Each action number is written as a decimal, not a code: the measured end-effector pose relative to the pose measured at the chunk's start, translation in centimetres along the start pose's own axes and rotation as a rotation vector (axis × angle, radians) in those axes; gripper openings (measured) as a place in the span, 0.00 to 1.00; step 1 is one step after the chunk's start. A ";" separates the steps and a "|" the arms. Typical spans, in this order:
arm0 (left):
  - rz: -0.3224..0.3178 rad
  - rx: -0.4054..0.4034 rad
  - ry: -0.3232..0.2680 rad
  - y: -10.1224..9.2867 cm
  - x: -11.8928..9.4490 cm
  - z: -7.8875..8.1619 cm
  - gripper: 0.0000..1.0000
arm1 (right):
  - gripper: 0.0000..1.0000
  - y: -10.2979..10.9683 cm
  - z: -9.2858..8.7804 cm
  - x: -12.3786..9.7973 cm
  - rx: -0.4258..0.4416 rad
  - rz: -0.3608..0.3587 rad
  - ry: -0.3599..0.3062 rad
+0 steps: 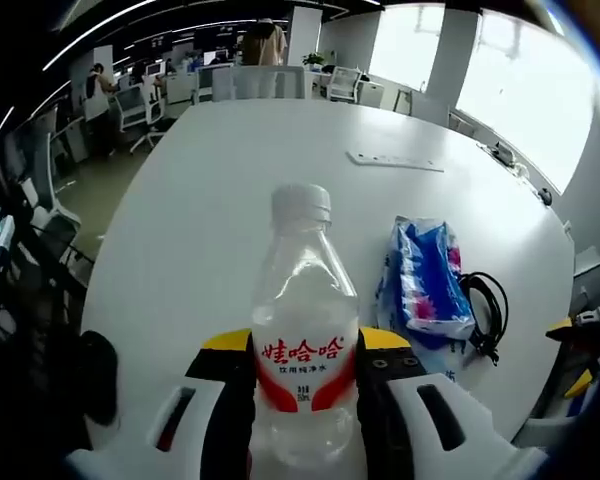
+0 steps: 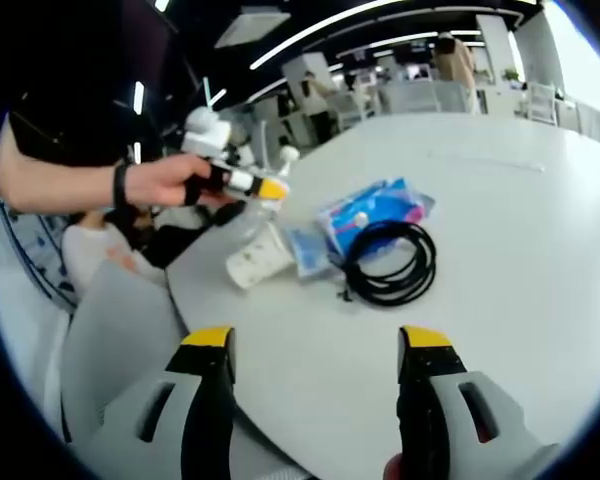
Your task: Arrange the tabletop items into an orderly group along one side of the table until the central work area is clear of visible clutter.
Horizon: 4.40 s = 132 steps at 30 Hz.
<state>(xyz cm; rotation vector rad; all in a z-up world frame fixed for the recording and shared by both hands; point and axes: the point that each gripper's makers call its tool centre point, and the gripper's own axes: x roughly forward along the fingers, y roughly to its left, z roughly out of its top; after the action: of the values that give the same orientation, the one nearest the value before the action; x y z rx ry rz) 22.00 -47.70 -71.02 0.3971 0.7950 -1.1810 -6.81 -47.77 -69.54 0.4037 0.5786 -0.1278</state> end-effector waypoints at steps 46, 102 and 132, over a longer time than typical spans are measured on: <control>0.129 0.123 -0.126 -0.3 -5.9 -4.0 0.38 | 0.63 0.3 0.3 0.7 -0.023 0.035 0.007; 0.192 0.014 -0.162 4.5 2.3 5.3 0.38 | 0.63 -0.8 -1.1 0.4 0.022 0.011 0.041; 0.156 -0.074 -0.185 3.1 -3.5 3.0 0.47 | 0.63 0.0 -1.3 0.5 0.033 0.015 0.011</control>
<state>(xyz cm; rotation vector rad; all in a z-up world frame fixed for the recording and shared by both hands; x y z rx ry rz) 25.35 -46.27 -66.80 0.2788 0.6335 -1.0231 -7.04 -47.26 -70.82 0.4407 0.5851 -0.1206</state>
